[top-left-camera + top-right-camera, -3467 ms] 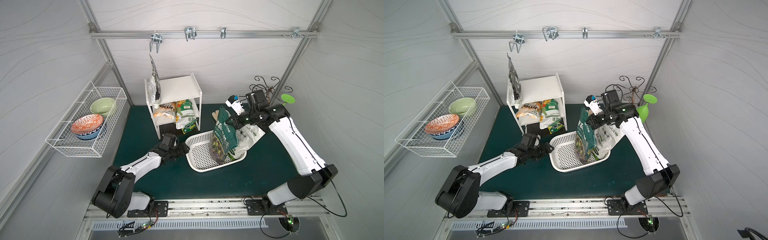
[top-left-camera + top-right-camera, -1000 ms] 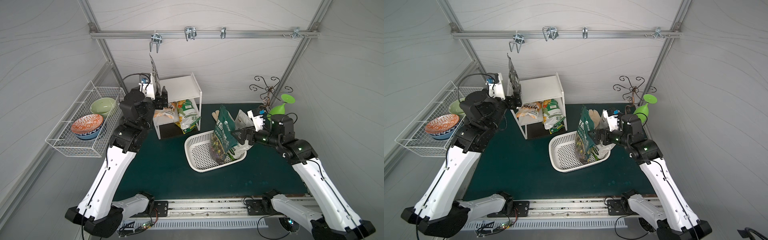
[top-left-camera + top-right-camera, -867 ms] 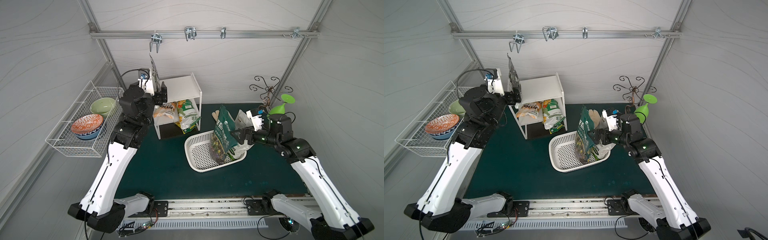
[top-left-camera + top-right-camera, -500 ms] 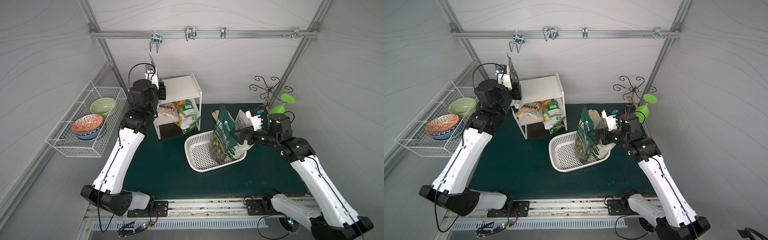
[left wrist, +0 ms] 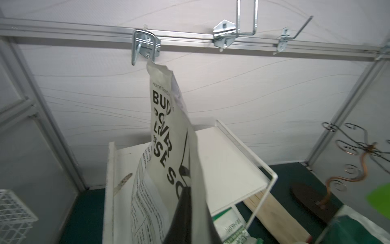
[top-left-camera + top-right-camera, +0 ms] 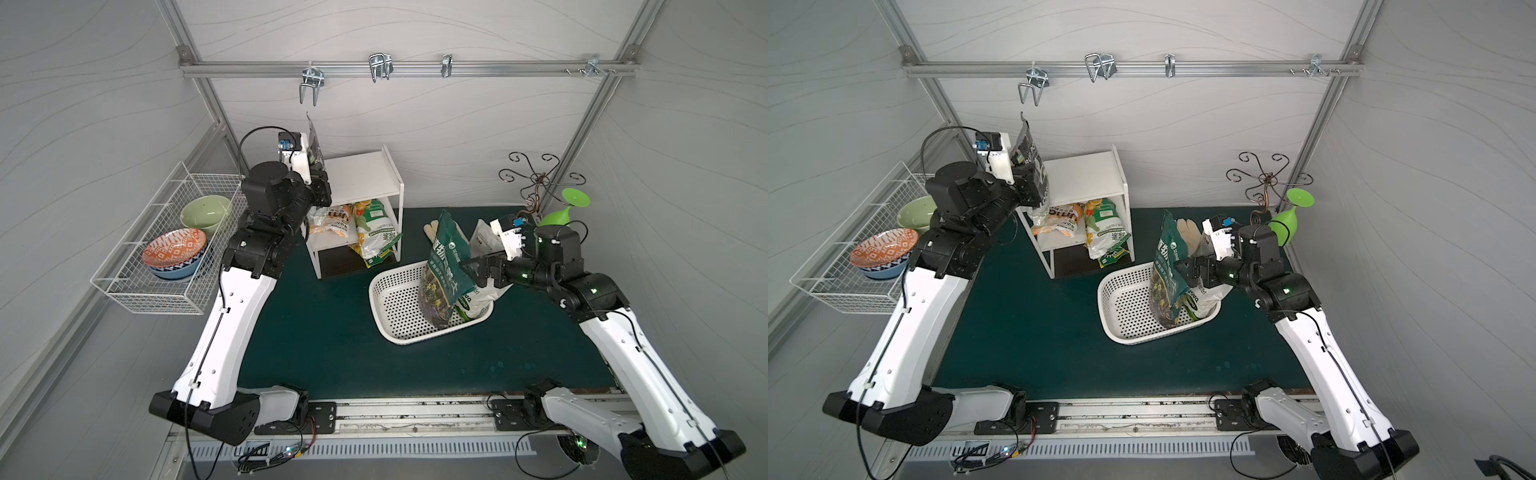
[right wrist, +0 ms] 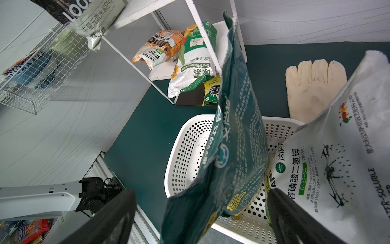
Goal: Take down the fertilizer bag from the shelf
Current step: Pick up the fertilizer bag from the shelf, then place the fertilizer bag in the storage box.
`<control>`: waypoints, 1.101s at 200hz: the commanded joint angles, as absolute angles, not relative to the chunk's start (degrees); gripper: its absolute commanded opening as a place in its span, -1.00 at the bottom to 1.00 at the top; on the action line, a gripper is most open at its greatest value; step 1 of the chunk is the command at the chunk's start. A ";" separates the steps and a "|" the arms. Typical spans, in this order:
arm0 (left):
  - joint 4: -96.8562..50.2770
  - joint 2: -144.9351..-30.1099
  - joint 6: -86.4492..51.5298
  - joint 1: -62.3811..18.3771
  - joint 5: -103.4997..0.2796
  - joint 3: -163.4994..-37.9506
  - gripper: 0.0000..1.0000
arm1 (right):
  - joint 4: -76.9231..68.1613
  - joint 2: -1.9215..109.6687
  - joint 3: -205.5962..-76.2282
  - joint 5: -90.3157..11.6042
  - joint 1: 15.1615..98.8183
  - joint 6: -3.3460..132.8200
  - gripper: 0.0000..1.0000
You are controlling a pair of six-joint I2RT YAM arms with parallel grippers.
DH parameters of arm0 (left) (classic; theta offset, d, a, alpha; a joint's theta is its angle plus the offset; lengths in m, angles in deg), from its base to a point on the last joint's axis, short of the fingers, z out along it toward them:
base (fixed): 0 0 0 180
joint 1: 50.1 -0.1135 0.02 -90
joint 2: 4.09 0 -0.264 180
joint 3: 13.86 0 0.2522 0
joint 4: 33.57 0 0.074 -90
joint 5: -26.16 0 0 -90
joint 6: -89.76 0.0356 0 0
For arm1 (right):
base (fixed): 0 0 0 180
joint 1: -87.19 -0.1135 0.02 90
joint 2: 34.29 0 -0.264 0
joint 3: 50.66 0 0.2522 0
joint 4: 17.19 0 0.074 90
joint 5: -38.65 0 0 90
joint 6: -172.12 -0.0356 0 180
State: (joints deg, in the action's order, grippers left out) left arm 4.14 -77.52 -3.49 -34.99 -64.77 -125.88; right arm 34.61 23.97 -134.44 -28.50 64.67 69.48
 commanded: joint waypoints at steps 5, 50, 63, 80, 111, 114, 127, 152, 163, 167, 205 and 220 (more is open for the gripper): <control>-1.37 -74.17 -10.92 -34.79 -48.23 -131.06 -1.00 | 32.91 24.85 -136.35 -26.93 64.82 68.47 0.98; -6.27 -72.32 -20.19 -34.81 -34.28 -125.51 -1.00 | 32.56 25.10 -137.51 -26.44 64.84 68.43 0.98; -8.83 -72.11 -22.44 -34.77 -30.62 -122.79 -1.00 | 32.39 25.08 -137.33 -26.13 64.80 68.33 0.98; -10.12 -72.40 -24.64 -34.72 -27.44 -119.84 -1.00 | 32.26 25.12 -136.96 -25.91 64.85 67.96 0.98; -9.85 -73.66 -26.02 -34.02 -22.14 -114.61 -1.00 | 32.08 24.86 -136.25 -25.60 64.84 67.42 0.97; -9.75 -73.72 -25.71 -33.74 -22.05 -113.79 -1.00 | 32.08 24.74 -136.18 -25.58 64.80 67.44 0.98; -7.85 -74.03 -22.91 -31.65 -22.09 -111.39 -1.00 | 32.22 24.71 -136.12 -25.60 64.82 67.35 0.98; -1.84 -75.47 -15.57 -25.03 -24.26 -108.92 -1.00 | 32.34 24.76 -136.02 -25.73 64.81 67.52 0.98; -0.27 -76.18 -12.30 -22.12 -26.68 -107.39 -1.00 | 32.34 24.85 -136.03 -25.78 64.79 67.40 0.98; -0.14 -76.38 -11.46 -21.19 -27.76 -106.50 -1.00 | 32.30 24.83 -135.96 -25.78 64.80 67.36 0.98; -2.77 -78.91 -4.08 -15.75 -34.47 -99.12 -1.00 | 31.99 24.84 -135.52 -25.46 64.80 67.31 0.98; -4.85 -80.04 -2.21 -15.23 -35.16 -96.72 -1.00 | 31.95 24.73 -135.46 -25.60 64.78 67.44 0.98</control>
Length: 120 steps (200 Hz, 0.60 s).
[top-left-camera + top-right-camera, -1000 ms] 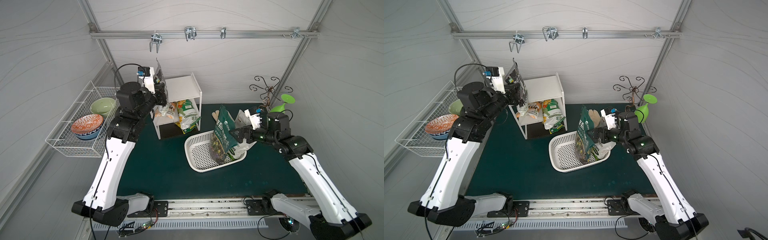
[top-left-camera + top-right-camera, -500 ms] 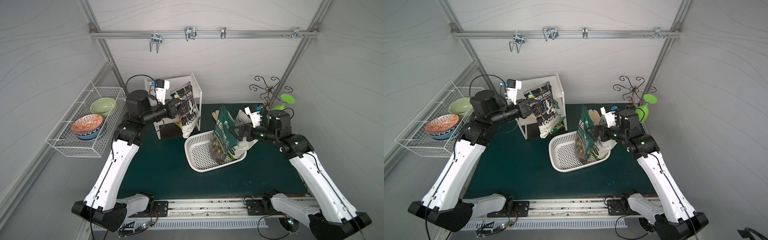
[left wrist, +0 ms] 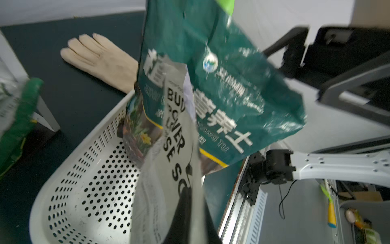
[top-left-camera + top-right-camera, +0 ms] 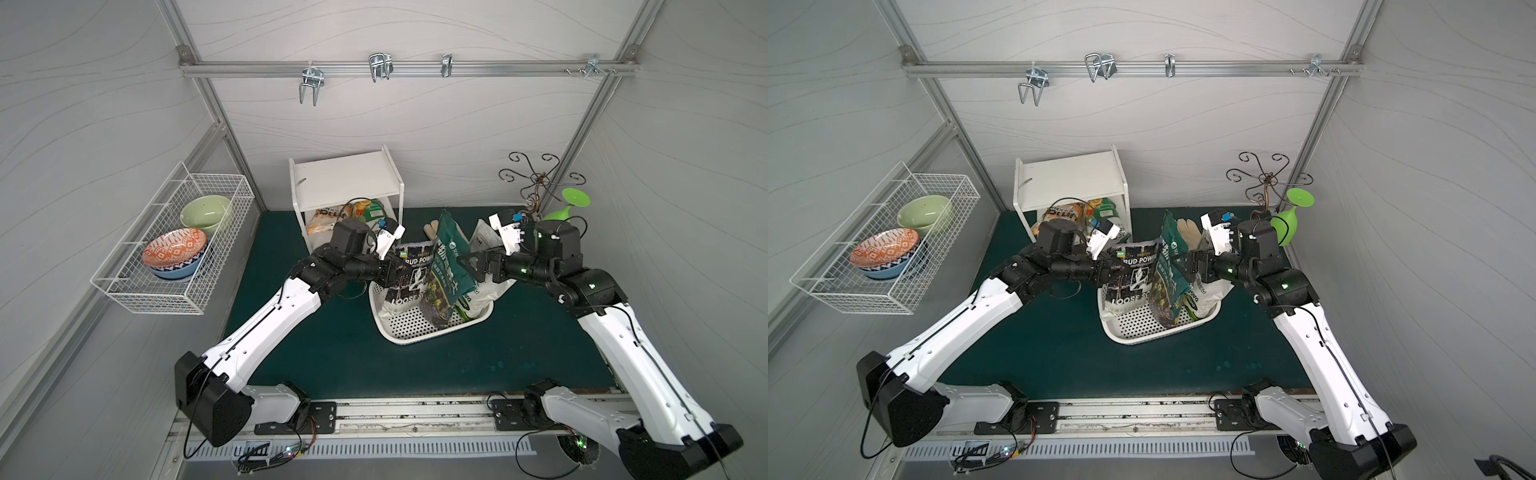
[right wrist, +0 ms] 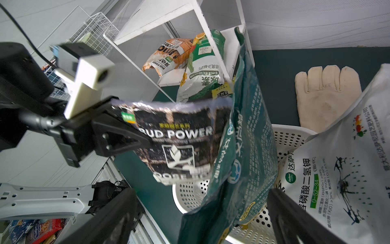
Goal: Take down the fertilizer bag from the shelf
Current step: Place the fertilizer bag in the storage box.
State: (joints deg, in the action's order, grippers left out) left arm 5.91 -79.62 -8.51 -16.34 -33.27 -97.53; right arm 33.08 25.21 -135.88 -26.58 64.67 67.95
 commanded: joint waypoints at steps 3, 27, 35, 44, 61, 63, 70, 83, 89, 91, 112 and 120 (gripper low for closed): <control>-5.25 -80.19 -1.87 -15.13 -35.30 -96.30 -1.00 | 31.97 24.67 -135.42 -25.68 64.85 67.53 0.98; -9.00 -81.64 1.04 -15.08 -36.11 -93.23 -1.00 | 31.90 24.40 -135.32 -25.69 64.85 67.62 0.98; -10.23 -82.10 2.39 -15.03 -36.24 -92.09 -1.00 | 31.82 24.36 -135.21 -25.74 64.86 67.57 0.98; -11.53 -82.71 3.96 -14.98 -36.69 -91.19 -1.00 | 31.74 24.53 -135.09 -25.61 64.83 67.62 0.98; -13.01 -84.00 6.45 -14.95 -37.58 -90.17 -1.00 | 31.78 24.59 -134.90 -25.52 64.84 67.70 0.98; -13.12 -84.12 6.57 -15.01 -37.61 -90.12 -1.00 | 31.74 24.62 -134.86 -25.47 64.82 67.75 0.98; -13.58 -84.56 7.19 -15.00 -37.76 -90.03 -1.00 | 31.81 24.68 -134.80 -25.44 64.82 67.71 0.98; -14.64 -85.27 7.67 -15.01 -38.00 -89.93 -1.00 | 31.75 24.69 -134.71 -25.60 64.78 67.84 0.98; -15.36 -85.62 7.82 -14.95 -38.18 -89.87 -1.00 | 31.73 24.73 -134.73 -25.65 64.78 67.85 0.98; -15.55 -85.69 7.88 -14.99 -38.22 -89.81 -1.00 | 31.73 24.76 -134.71 -25.62 64.78 67.81 0.98; -18.07 -86.89 9.96 -14.72 -38.05 -90.27 -1.00 | 31.59 25.18 -134.82 -25.70 64.78 67.98 0.98; -18.27 -87.59 11.62 -14.69 -37.80 -90.90 -1.00 | 31.58 25.43 -134.83 -25.53 64.80 67.96 0.98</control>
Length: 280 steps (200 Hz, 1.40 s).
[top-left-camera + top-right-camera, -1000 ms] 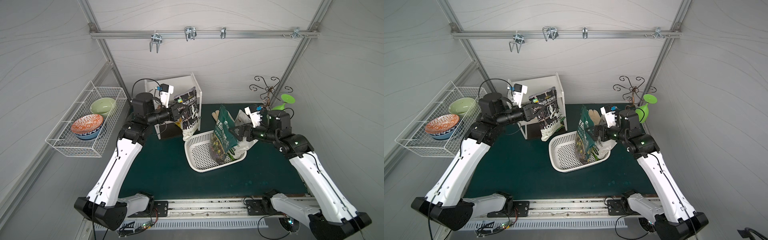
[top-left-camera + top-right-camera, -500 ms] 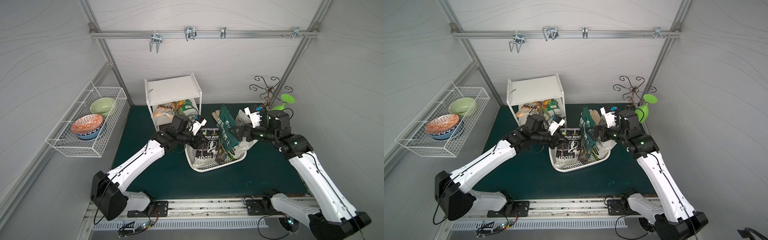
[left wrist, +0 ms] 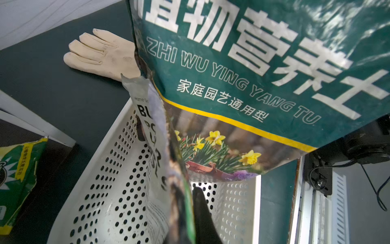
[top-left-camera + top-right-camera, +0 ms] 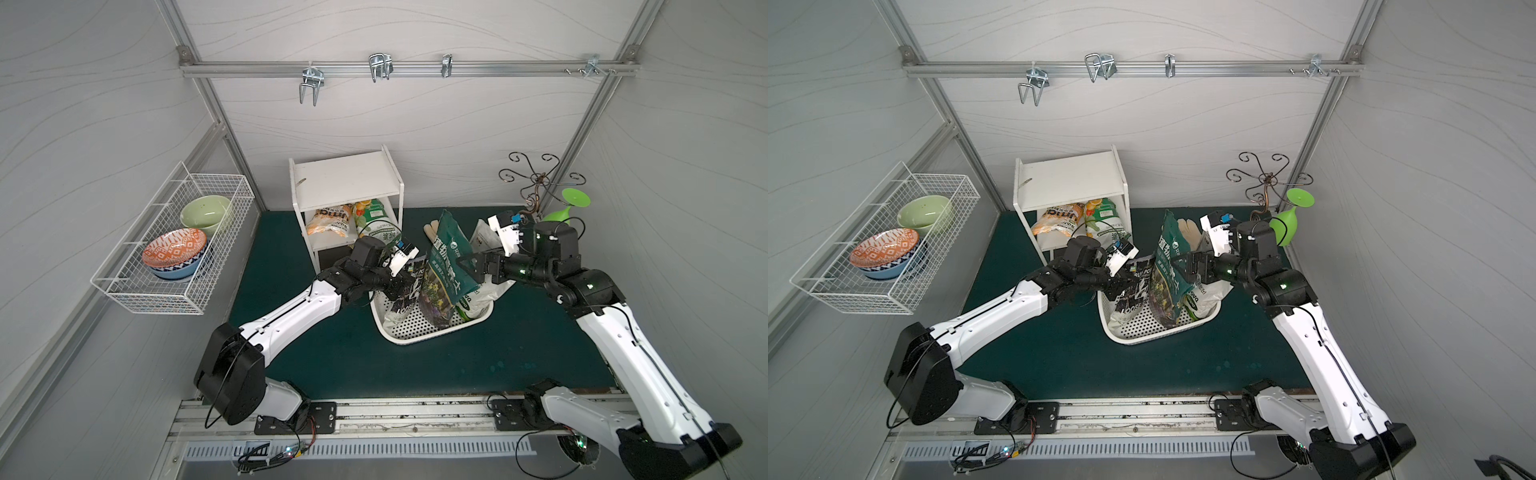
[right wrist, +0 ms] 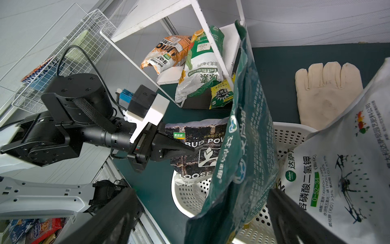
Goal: Take down the fertilizer bag from the shelf
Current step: Place the fertilizer bag in the storage box.
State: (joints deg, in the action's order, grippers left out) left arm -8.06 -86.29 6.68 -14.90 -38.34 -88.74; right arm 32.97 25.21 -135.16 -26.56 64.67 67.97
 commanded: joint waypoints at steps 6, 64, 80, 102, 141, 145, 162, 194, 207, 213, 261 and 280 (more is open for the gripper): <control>-18.06 -88.16 12.97 -14.61 -37.68 -91.54 -1.00 | 31.50 25.57 -134.86 -25.43 64.80 67.91 0.98; -16.02 -91.19 25.45 -15.33 -46.57 -91.87 -1.00 | 32.28 25.65 -134.90 -25.82 64.81 69.20 0.98; -17.30 -91.30 27.50 -16.57 -50.15 -89.88 -1.00 | 32.26 25.65 -134.71 -25.77 64.78 69.28 0.98; -20.67 -90.04 26.85 -19.49 -51.58 -86.76 -1.00 | 32.26 25.77 -134.56 -25.72 64.79 69.46 0.98; -22.06 -89.75 28.95 -21.63 -54.15 -85.23 -0.81 | 31.51 26.26 -134.46 -25.17 64.82 68.75 0.98; -21.96 -89.85 28.67 -21.64 -54.10 -85.42 -0.80 | 31.47 26.26 -134.45 -25.02 64.82 68.67 0.98; -21.39 -89.41 26.04 -21.66 -51.93 -86.35 -0.79 | 31.50 26.43 -134.65 -24.77 64.79 68.45 0.98; -22.86 -87.99 23.26 -21.54 -47.33 -86.74 -0.66 | 31.88 26.11 -134.86 -24.97 64.85 68.37 0.98; -22.75 -87.78 22.65 -21.58 -47.84 -87.08 -0.41 | 31.89 25.97 -134.91 -25.00 64.81 68.24 0.98; -22.48 -87.69 22.40 -21.54 -48.62 -87.19 -0.29 | 31.86 25.98 -134.90 -24.92 64.78 68.03 0.98; -15.89 -80.52 14.70 -21.63 -50.34 -86.55 0.97 | 31.95 25.83 -134.91 -24.77 64.82 67.95 0.98; -13.11 -76.54 9.33 -21.67 -49.78 -86.24 0.97 | 32.00 26.21 -135.38 -24.72 64.84 67.91 0.98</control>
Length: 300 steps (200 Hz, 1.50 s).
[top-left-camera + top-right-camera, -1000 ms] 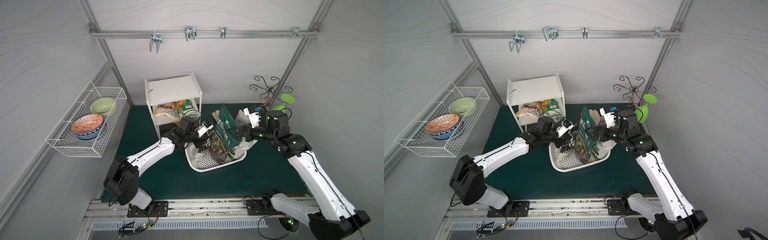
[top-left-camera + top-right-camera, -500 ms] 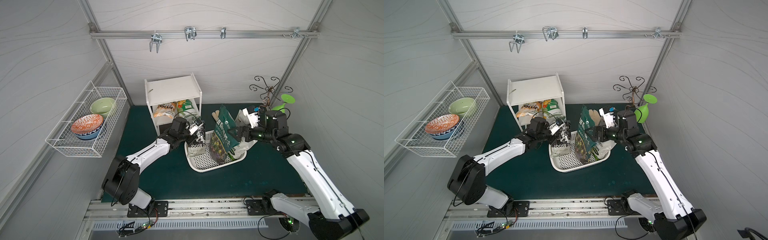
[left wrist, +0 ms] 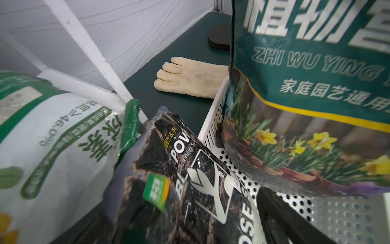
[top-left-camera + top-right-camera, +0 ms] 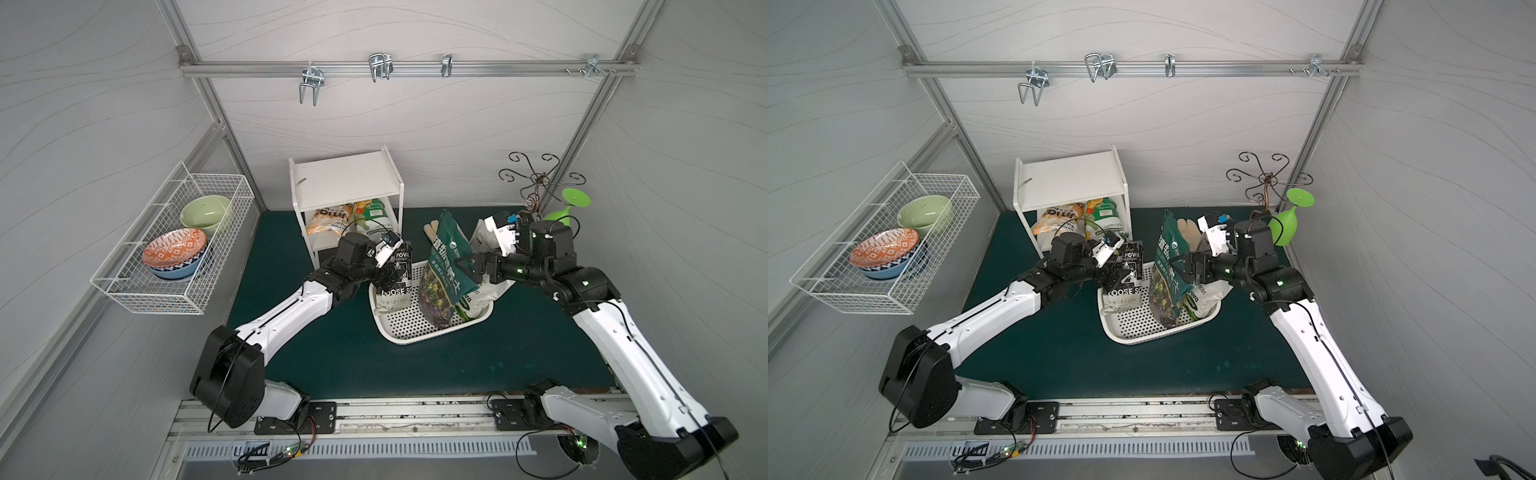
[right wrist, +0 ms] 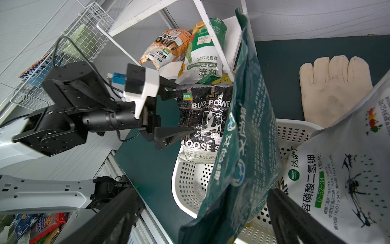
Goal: Take down the fertilizer bag from the shelf
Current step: Place the fertilizer bag in the storage box, then adjust the fertilizer bag in the storage box.
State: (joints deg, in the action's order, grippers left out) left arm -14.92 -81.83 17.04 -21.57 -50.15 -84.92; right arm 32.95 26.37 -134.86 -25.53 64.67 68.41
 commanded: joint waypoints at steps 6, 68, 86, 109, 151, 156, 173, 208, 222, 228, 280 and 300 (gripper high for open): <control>-12.43 -75.38 7.16 -21.63 -50.14 -85.93 0.97 | 32.08 26.26 -135.65 -24.64 64.86 67.97 0.98; -5.26 -70.31 -4.05 -22.39 -48.45 -82.45 0.97 | 38.03 26.06 -143.60 -31.95 60.84 69.87 0.91; -8.82 -70.70 -7.15 -23.72 -47.23 -79.49 0.94 | 40.24 26.21 -146.56 -39.87 53.47 72.03 0.89; -15.41 -72.11 -11.43 -26.58 -43.54 -76.73 0.87 | 42.02 28.84 -149.30 -47.01 43.09 72.89 0.86; -22.44 -78.87 -14.04 -29.97 -36.79 -78.40 0.67 | 39.46 33.79 -148.78 -51.60 33.93 71.75 0.59; -22.16 -79.92 -13.87 -29.96 -36.21 -79.19 0.64 | 39.11 34.26 -148.67 -51.52 33.60 71.43 0.55; -21.36 -83.20 -14.26 -29.97 -32.50 -82.80 0.29 | 38.96 35.39 -148.67 -51.19 33.12 71.35 0.49; -23.45 -87.42 -16.75 -29.97 -28.48 -85.74 0.07 | 39.19 36.12 -148.58 -52.40 33.14 72.27 0.47; -23.76 -88.13 -16.77 -29.97 -27.19 -86.42 -0.65 | 39.42 36.50 -148.70 -52.62 33.14 72.67 0.47; -23.22 -88.35 -16.85 -29.97 -26.49 -86.97 -1.00 | 39.61 36.63 -148.71 -52.66 33.14 72.74 0.45; -23.41 -87.52 -16.97 -28.49 -23.98 -90.77 -1.00 | 39.55 37.96 -148.93 -53.55 33.14 73.87 0.40; -25.14 -87.00 -15.45 -27.87 -23.07 -92.30 -1.00 | 39.55 38.50 -149.20 -53.58 33.14 74.25 0.40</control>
State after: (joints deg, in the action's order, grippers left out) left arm -18.07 -88.36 -16.82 -28.63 -26.43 -86.67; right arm 39.44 37.67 -148.34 -52.81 33.52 73.08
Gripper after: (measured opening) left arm 0.060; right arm 0.698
